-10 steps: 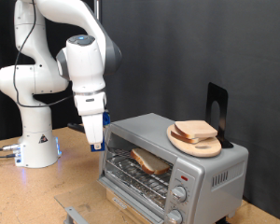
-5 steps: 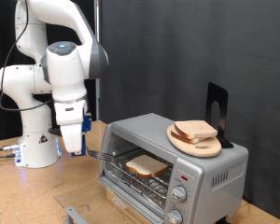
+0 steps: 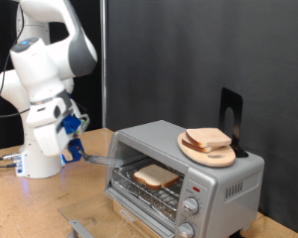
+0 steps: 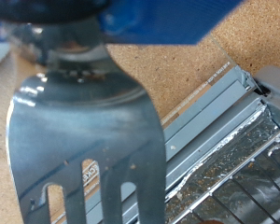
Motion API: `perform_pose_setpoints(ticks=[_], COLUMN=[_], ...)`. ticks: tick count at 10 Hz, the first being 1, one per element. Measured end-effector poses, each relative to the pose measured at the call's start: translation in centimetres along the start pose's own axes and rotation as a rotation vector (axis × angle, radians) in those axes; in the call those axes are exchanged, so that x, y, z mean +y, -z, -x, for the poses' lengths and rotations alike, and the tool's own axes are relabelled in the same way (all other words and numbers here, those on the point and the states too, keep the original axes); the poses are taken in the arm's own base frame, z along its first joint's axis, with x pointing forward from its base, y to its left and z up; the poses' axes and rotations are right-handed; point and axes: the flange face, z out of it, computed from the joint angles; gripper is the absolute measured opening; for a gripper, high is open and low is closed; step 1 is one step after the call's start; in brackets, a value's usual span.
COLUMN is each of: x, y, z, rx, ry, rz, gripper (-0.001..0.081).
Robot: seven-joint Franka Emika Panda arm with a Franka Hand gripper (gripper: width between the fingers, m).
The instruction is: Make a piece of toast with the oven
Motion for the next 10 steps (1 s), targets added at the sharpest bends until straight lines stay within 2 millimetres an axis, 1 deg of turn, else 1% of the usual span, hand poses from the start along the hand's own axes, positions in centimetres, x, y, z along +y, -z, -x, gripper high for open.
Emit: perform_pose_setpoints(ticks=[1,3,4,6,7,8,10], x=[0.4,0.4,0.7,1.2,1.1,0.9,0.4], y=[0.8,0.6,1.2,3.5,4.7,5.5,6.2], z=[0.2,0.3,0.3,0.5,0.5,0.5,0.7], rx=[0.003,0.006,0.031,0.090,0.105,0.120,0.114], ry=[-0.007,-0.006,-0.008,-0.008,-0.005,0.001,0.016], rz=[-0.022,-0.025,-0.051,-0.112,-0.124,-0.122,-0.115], gripper=[0.0436,0.0435,0.0435,0.0435,0.0435,0.0427,0.0409])
